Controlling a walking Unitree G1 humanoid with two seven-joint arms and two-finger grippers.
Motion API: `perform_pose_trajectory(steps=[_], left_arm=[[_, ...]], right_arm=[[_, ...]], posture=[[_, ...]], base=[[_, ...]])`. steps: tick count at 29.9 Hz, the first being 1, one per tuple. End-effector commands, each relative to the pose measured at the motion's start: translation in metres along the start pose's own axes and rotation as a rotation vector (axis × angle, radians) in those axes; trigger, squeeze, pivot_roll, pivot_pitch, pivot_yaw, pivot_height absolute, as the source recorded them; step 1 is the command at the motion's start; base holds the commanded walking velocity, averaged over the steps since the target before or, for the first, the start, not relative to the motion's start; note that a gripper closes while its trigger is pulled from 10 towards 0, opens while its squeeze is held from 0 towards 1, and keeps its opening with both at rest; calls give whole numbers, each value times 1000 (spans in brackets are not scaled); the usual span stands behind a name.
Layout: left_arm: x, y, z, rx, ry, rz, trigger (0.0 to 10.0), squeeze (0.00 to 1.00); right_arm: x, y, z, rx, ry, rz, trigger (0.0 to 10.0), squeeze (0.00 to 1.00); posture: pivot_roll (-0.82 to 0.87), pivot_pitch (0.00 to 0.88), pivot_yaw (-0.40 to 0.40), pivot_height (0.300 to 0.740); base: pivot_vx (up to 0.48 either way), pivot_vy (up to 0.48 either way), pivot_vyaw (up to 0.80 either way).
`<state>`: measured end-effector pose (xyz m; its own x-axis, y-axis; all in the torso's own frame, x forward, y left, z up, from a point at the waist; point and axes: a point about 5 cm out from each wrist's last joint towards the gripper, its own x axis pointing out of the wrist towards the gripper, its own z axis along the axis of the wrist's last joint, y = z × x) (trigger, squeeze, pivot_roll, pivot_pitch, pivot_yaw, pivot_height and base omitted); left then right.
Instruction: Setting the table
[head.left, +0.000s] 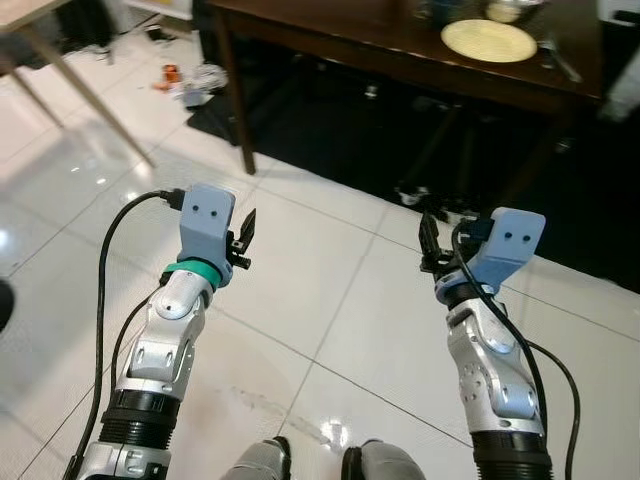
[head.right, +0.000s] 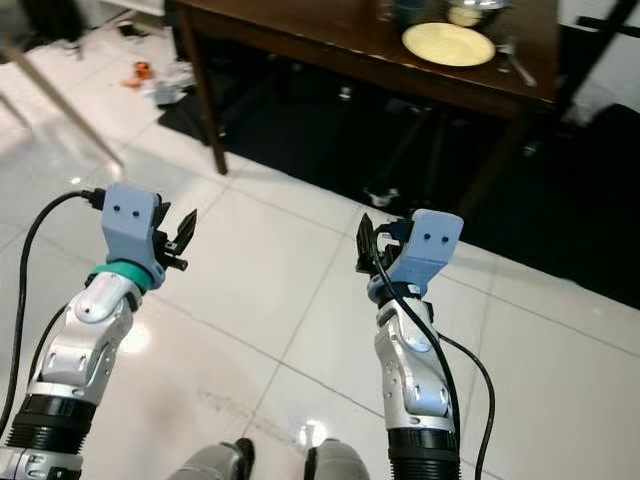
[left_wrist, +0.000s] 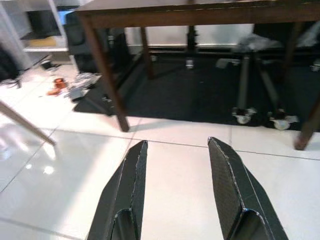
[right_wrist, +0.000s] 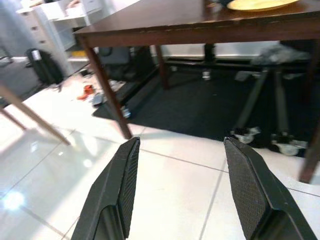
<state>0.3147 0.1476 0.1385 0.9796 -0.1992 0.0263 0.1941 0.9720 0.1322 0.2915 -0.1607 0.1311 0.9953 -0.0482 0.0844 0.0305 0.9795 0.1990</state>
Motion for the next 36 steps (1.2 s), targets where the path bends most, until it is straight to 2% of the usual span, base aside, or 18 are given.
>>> perform_pose_trajectory(steps=[1, 33, 36], left_arm=[[-3, 1, -4, 9, 20, 12, 10000, 0], [2, 5, -2, 19, 21, 67, 10000, 0], [3, 8, -4, 35, 33, 101, 10000, 0]], right_arm=[[-1, -2, -4, -1, 25, -8, 10000, 0], [0, -2, -4, 0, 24, -10, 10000, 0], [0, 0, -4, 2, 24, -5, 10000, 0]], posture=[[-10, 0, 33, 740], [-11, 6, 33, 740], [-10, 4, 34, 740]], base=[[0, 0, 800], [0, 0, 800], [251, 0, 0]])
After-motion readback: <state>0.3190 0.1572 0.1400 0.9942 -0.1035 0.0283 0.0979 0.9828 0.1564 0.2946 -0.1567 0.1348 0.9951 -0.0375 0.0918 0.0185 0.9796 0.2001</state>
